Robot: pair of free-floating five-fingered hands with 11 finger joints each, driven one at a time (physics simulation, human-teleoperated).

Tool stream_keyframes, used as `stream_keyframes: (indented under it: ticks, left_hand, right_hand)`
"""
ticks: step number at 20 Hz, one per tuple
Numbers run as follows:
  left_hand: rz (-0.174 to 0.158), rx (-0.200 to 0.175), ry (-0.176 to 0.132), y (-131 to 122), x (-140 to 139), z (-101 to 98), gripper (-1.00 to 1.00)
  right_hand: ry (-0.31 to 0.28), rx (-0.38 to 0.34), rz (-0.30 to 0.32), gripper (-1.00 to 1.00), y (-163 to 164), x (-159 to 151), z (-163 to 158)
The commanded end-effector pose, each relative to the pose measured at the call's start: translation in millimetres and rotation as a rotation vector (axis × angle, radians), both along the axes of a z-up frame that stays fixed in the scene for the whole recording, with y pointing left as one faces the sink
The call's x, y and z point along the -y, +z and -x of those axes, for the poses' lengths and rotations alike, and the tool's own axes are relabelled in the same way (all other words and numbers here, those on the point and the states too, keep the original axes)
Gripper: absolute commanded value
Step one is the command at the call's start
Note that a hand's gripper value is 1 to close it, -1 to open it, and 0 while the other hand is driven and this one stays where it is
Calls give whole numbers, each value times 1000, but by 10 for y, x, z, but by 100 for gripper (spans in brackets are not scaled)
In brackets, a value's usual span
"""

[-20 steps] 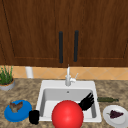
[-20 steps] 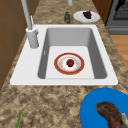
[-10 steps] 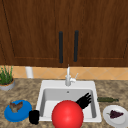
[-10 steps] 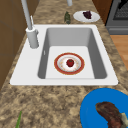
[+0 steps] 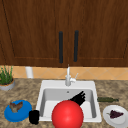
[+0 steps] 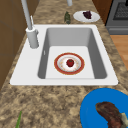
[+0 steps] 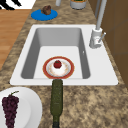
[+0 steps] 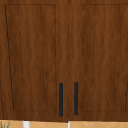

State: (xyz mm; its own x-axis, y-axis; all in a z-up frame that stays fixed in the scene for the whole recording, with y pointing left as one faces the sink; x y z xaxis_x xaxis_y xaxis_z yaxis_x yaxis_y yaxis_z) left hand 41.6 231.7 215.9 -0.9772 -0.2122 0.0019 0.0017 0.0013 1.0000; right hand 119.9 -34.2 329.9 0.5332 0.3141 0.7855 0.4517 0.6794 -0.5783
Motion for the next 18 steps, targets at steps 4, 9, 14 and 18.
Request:
stream_keyframes:
  ticks: [4, 9, 14, 18]
  left_hand:
    - [0, 0, 0, 0, 0, 0, 0]
    - [0, 0, 0, 0, 0, 0, 0]
    - [0, 0, 0, 0, 0, 0, 0]
    - [0, 0, 0, 0, 0, 0, 0]
  right_hand:
    - [16, 14, -36, -100, 504, -97, 90]
    - [15, 18, -37, -100, 892, -121, 176]
    - [11, 29, -39, -100, 1298, -60, 244]
    - [3, 31, -39, -100, 1624, 21, 334]
